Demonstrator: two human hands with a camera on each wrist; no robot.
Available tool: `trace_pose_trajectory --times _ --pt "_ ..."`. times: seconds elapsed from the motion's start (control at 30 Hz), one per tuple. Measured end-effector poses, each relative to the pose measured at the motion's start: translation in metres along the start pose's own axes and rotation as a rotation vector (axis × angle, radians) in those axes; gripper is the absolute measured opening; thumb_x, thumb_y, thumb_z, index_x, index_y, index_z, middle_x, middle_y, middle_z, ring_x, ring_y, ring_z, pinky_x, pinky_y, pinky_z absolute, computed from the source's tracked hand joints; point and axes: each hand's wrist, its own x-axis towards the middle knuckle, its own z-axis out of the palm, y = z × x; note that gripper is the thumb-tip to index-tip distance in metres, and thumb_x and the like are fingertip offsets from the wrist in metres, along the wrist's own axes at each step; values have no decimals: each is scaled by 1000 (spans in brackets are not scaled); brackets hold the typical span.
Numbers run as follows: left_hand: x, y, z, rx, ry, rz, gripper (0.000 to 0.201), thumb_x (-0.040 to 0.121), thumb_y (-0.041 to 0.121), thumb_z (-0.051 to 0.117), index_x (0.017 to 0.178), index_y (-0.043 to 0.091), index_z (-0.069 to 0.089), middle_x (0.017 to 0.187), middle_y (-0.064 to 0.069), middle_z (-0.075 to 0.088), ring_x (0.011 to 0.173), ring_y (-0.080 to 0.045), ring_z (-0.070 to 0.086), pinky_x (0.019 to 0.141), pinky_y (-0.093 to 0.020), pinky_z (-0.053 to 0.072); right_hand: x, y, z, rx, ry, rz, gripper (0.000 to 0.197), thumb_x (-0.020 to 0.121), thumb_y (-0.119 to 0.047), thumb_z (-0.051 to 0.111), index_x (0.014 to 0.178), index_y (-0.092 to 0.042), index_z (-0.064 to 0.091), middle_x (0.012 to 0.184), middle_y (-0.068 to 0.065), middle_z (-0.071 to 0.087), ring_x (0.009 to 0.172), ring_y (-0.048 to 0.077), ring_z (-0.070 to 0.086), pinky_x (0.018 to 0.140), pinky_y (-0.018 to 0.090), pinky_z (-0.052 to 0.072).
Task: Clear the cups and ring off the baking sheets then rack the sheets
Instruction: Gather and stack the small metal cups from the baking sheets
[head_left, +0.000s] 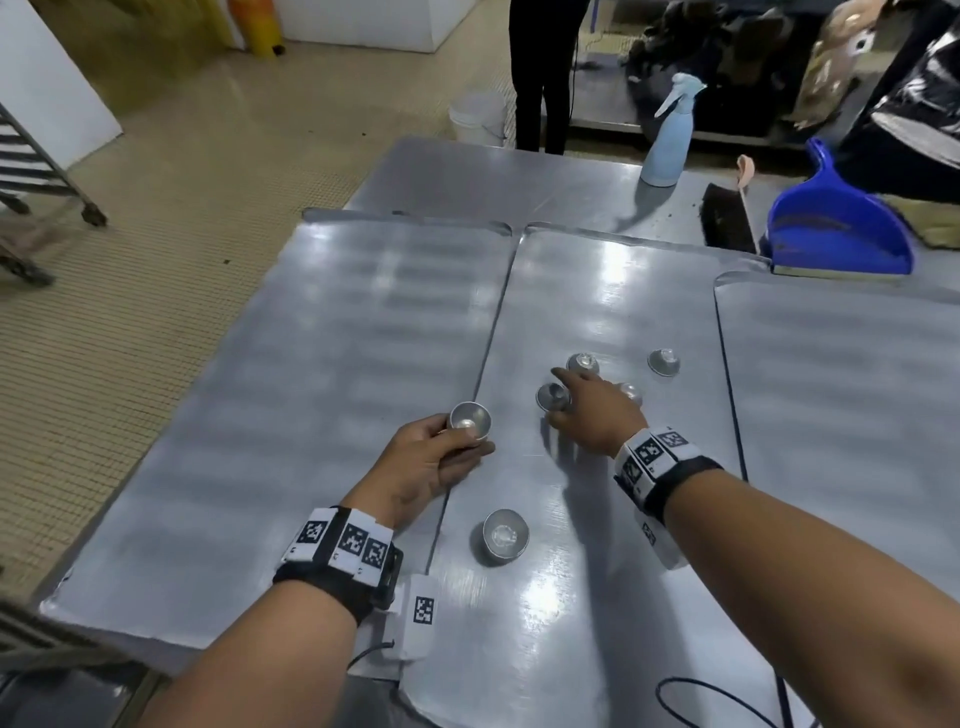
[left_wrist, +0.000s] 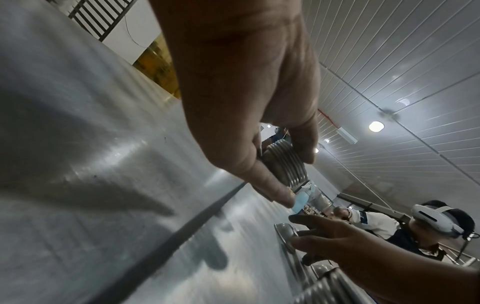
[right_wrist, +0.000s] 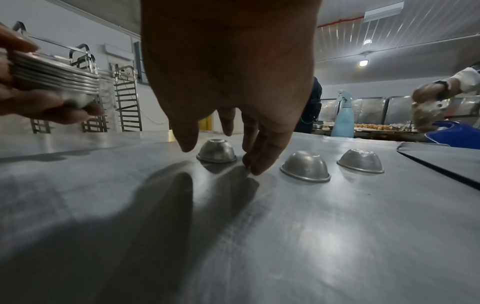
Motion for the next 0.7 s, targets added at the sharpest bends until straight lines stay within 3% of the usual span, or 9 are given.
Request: trace_pose_trajectory --times 0.13,0.2,0.27,0.33,0.4,0.5,0.57,0.7 --pt "5 1 -10 -15 -4 -13 30 93 9 70 121 3 66 118 -18 74 110 -25 73 75 -20 57 8 -1 8 -48 30 4 50 92 -30 57 141 -22 49 136 10 52 120 34 53 93 39 46" --pt "8 2 -13 -29 -11 -13 33 91 8 72 123 1 65 119 -19 73 112 -26 72 82 -22 58 7 -1 11 -12 93 7 35 92 -21 55 127 -17 57 126 9 55 111 33 57 80 34 39" --pt "10 3 -15 -34 -19 -14 35 90 7 73 123 0 65 119 -20 73 112 -26 72 84 -22 58 4 -2 14 38 143 7 28 91 -15 57 119 -15 60 120 9 59 104 32 60 76 31 34" --pt "12 2 -15 -37 -23 -10 35 89 6 73 123 0 65 118 -20 73 111 -26 72 81 -21 58 2 -1 15 117 186 1 23 87 -13 57 110 -14 60 110 7 63 98 31 62 77 33 41" --pt "13 1 -14 -42 -26 -10 35 90 7 73 122 -1 65 118 -21 73 110 -26 73 78 -20 58 -1 0 16 186 207 -7 28 85 -14 57 114 -15 59 111 7 64 100 31 63 84 35 47" --pt "14 1 -11 -20 -33 -21 34 91 9 72 122 1 65 117 -20 74 109 -26 73 75 -20 58 -8 1 19 253 226 -41 53 87 -14 60 139 -14 50 136 10 54 114 28 59 93 28 43" --pt "14 1 -9 -12 -35 -22 33 91 10 72 122 1 66 116 -20 74 108 -26 73 73 -20 57 -11 2 21 275 257 -67 48 87 -13 62 134 -14 54 134 9 51 112 26 57 88 24 38" --pt "13 0 -6 -12 -39 -22 34 91 9 72 123 0 65 117 -20 74 109 -27 73 73 -20 58 -14 9 27 308 274 -45 33 82 -19 70 113 -17 59 113 0 54 97 18 56 78 25 37"
